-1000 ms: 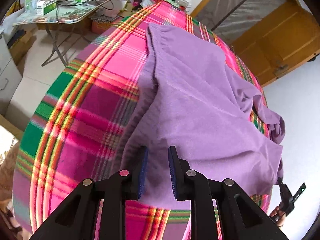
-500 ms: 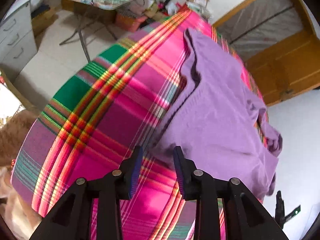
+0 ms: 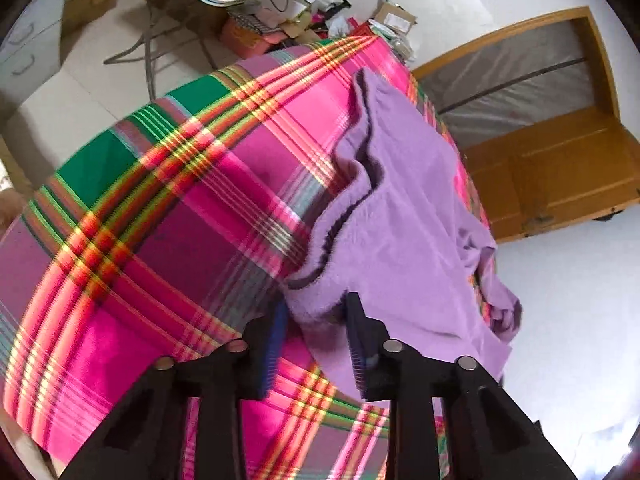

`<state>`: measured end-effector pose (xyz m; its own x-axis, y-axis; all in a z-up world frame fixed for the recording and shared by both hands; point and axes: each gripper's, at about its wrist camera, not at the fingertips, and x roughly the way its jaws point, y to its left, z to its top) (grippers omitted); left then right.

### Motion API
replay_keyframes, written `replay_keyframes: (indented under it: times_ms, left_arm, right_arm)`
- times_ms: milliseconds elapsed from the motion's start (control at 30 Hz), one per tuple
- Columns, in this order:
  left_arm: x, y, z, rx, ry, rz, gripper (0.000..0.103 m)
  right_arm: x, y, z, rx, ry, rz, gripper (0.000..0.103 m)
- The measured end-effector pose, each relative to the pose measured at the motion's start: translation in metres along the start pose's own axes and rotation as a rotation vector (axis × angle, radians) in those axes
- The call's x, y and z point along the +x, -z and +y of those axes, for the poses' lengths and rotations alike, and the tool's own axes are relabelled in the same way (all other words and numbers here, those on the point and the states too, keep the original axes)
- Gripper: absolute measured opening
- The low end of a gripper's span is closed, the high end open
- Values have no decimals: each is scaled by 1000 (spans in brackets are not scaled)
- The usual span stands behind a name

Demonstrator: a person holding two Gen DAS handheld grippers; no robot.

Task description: Fold clothes

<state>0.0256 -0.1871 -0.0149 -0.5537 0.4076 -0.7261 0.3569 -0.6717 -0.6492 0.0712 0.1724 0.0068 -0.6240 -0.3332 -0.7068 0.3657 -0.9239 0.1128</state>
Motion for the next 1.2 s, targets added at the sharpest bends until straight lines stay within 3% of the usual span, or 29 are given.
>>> replay_keyframes:
  times_ms: [133,233,367,467,533,567,667,767,1000,1200]
  left_arm:
    - [-3,-4,3,-19,14,-18,22]
    - [-5,-6,5,-34,25,-32,16]
    - [-10,-11,10,-53,42,-45,14]
    - [-9,-10,11,-51,32,-41,14]
    - [-10,-9,13,-53,36,-40,13]
    - [-10,-9,13,-54,38,-41,13]
    - [-12,-10,11,-48,42,-46,12]
    - [-17,-11,10,-40,35,-61,11]
    - [-27,-14,18,-56,20,-88,10]
    - [-25,-15,23,-79,4,-81,10]
  right_arm:
    - [10,3,14,-62,-27,56,54]
    - [15,5,18,-80,-15,84,57]
    - [18,7,30,-163,28,103,61]
    - [20,5,28,-151,46,106,62]
    - [20,3,27,-130,69,100,58]
    - [20,2,26,-119,82,96,48]
    - [20,-1,26,-84,79,85,4]
    - [21,-4,33,-82,59,87,4]
    - [12,-12,55,-99,-76,82,4]
    - [22,-10,61,-72,-163,130,4]
